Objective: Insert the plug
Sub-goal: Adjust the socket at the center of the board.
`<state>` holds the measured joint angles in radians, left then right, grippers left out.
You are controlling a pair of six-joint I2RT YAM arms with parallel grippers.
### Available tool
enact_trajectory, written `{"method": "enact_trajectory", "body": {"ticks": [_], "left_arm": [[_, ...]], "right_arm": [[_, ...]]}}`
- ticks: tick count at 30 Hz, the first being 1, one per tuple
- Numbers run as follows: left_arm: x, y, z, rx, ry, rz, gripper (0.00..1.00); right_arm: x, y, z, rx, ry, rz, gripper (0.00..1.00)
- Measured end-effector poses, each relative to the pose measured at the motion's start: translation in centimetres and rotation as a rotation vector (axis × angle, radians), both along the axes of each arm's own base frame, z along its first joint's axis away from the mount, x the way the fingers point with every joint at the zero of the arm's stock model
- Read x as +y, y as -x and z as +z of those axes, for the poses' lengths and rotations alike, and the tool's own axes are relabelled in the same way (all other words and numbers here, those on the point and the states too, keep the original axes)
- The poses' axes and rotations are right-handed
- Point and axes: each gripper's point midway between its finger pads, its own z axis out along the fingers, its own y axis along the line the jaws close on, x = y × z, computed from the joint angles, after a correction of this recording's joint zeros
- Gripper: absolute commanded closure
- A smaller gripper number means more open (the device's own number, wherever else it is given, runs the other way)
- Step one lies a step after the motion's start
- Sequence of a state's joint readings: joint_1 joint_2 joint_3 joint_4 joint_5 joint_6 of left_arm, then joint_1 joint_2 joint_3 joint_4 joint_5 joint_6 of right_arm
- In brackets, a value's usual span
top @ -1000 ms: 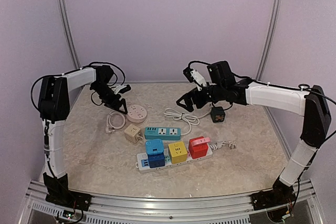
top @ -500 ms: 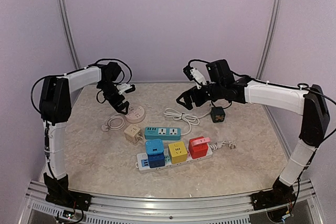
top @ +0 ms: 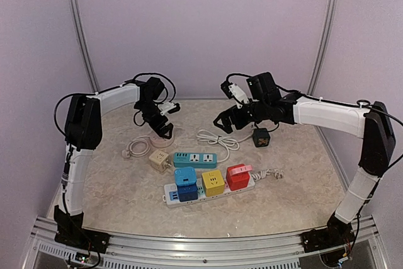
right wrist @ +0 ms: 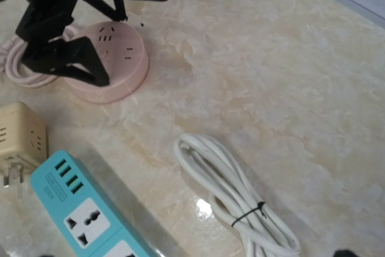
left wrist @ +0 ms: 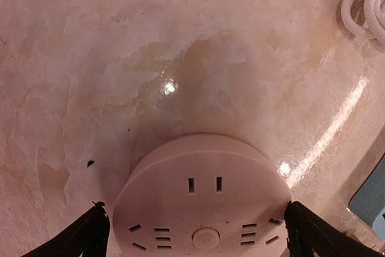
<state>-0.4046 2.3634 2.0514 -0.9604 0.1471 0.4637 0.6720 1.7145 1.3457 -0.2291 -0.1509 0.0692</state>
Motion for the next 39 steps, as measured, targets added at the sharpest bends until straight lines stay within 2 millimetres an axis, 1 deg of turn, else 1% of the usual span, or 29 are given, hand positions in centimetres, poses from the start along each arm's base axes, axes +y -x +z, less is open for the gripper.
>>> {"method": "enact_trajectory", "body": {"ticks": [7,12,16,20,23,24,26,28,30,32,34,37,39], "left_arm": [[-0.9,0.4,0.0,-0.012,-0.015,-0.027,0.01],[-1.3,1.2,-0.1,-0.004,-0.003,-0.073,0.06],[-1.5,2.6,-0.2,0.018,0.002,-0.140,0.05],[-1.7,4.3,-0.2,0.041,-0.007,-0.217,0.02],[-1.4,5.4,-0.1,0.078,-0.025,-0.237,0.01],[-1.3,5.6,0.2,0.089,-0.028,-0.237,0.01],[-1.3,5.1,2.0,0.078,-0.020,-0.227,0.01],[-1.5,3.6,4.8,0.018,0.010,-0.214,0.01],[-1.4,3.3,7.3,-0.031,0.035,-0.212,0.03],[-0.8,4.5,9.4,-0.047,0.045,-0.228,0.07],[-0.2,6.7,10.4,-0.037,0.043,-0.260,0.08],[0.4,10.5,10.6,0.031,0.015,-0.312,0.09],[0.7,11.8,10.0,0.074,-0.009,-0.326,0.09]], "right_arm": [[0.0,0.1,-0.2,0.007,0.004,0.000,0.00],[0.0,0.1,-0.3,0.010,0.007,0.001,0.00],[0.0,0.1,-0.3,0.010,0.007,0.001,0.00],[0.0,0.1,-0.4,0.011,0.008,0.002,0.01],[-0.1,0.0,-0.4,0.011,0.009,-0.002,0.00],[-0.2,0.0,-0.4,0.011,0.013,-0.009,0.00],[-0.4,-0.2,-0.2,0.006,0.018,-0.024,0.00],[-0.5,-0.6,0.2,-0.002,0.015,-0.046,0.00],[-0.9,-0.9,0.5,-0.012,0.014,-0.080,0.00],[-1.7,-1.2,1.1,-0.036,0.009,-0.126,0.00],[-2.8,-1.2,1.8,-0.058,-0.003,-0.180,0.00],[-5.3,-1.3,3.1,-0.071,-0.038,-0.294,0.00],[-7.4,-2.4,3.7,-0.058,-0.048,-0.395,0.01]]}}
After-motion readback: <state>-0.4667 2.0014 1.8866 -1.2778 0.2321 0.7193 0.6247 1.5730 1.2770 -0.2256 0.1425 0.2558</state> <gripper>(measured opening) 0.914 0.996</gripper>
